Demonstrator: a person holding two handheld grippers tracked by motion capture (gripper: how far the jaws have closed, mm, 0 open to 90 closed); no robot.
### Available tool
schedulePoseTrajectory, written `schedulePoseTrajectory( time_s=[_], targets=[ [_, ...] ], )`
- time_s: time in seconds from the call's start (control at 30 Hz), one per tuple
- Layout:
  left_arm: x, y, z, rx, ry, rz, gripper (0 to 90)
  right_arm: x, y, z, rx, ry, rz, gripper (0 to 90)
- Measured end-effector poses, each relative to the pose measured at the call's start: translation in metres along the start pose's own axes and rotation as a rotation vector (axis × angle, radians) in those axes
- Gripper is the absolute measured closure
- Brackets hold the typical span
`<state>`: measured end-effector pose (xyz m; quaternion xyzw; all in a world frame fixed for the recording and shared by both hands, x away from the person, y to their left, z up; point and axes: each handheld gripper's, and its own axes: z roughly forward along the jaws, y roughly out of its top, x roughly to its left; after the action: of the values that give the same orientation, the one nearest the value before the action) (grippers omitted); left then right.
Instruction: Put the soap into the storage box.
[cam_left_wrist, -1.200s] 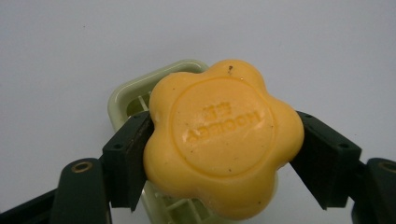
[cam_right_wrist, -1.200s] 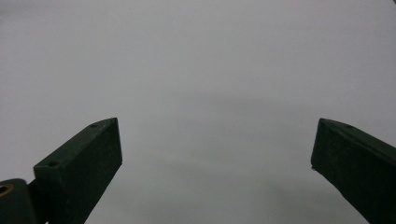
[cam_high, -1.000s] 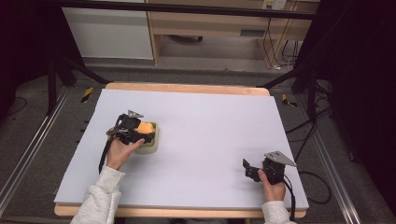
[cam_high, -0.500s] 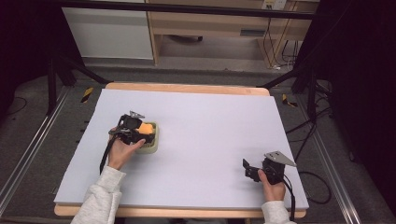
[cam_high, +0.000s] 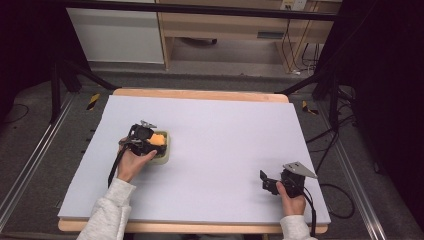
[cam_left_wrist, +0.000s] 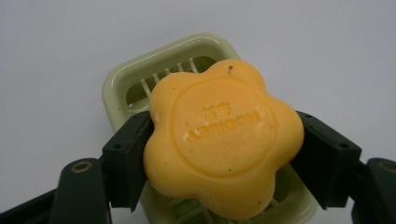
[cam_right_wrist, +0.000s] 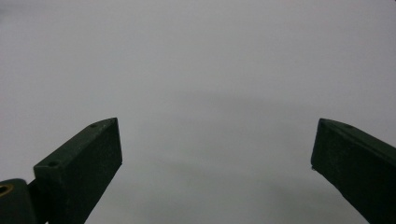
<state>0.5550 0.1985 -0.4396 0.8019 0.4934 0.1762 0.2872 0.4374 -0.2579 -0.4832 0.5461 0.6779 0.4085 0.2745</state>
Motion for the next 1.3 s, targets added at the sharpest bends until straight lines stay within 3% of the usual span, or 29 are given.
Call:
schedulePoseTrajectory(
  time_s=[1.03, 1.17, 1.3],
  targets=[
    [0.0005, -0.0021, 0.0037, 0.013, 0.000, -0.006, 25.9, 0.0003, 0.0000, 0.0002, -0.001, 0.002, -0.002, 2.4],
    [0.0017, -0.0015, 0.0002, -0.019, -0.025, -0.028, 22.7, 0.0002, 0.0000, 0.0001, 0.000, 0.002, -0.001, 2.4],
    [0.0022, -0.0009, -0.0032, -0.033, -0.022, -0.030, 22.2, 0.0003, -0.0001, 0.0002, -0.001, 0.001, -0.002, 2.4]
  ],
)
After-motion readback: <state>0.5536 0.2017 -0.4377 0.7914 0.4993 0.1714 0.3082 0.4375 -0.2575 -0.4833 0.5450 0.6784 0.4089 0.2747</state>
